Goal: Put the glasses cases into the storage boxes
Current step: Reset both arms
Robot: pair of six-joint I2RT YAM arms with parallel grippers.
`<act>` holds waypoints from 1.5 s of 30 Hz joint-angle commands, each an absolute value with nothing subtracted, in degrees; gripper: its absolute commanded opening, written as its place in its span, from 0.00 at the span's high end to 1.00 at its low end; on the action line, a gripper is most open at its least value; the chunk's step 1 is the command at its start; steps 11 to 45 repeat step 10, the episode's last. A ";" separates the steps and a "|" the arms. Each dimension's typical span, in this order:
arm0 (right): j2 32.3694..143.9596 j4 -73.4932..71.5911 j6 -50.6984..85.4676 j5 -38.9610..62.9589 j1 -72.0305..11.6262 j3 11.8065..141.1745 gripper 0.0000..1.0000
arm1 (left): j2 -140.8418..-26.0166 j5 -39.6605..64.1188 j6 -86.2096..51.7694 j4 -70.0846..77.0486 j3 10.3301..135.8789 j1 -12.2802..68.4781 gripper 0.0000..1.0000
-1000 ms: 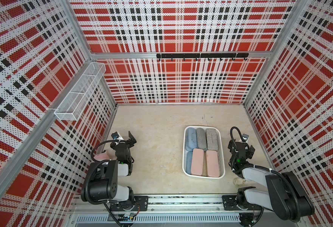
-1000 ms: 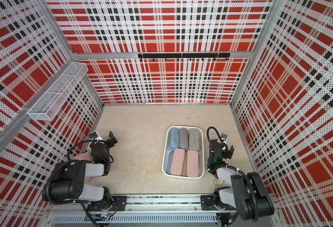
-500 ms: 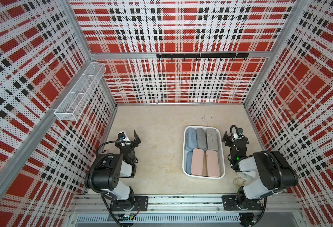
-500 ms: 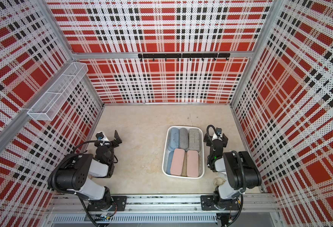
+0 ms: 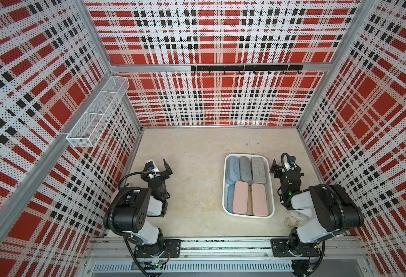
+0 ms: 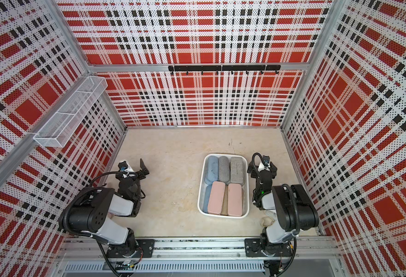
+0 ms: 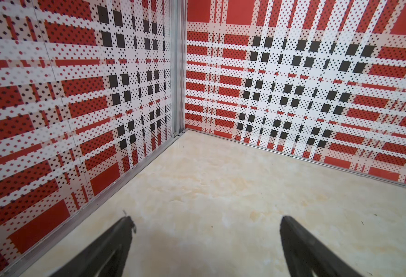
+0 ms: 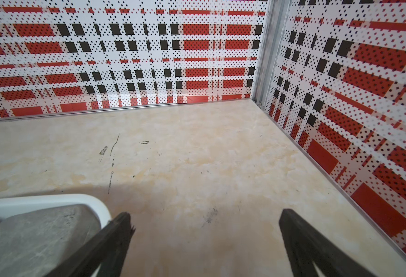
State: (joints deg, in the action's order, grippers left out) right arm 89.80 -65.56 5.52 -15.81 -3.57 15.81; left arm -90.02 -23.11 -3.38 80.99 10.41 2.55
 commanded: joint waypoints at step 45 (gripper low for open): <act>90.11 -68.71 3.60 -14.43 -3.59 15.41 0.00 | -90.26 -23.03 -2.81 82.22 11.10 2.16 0.02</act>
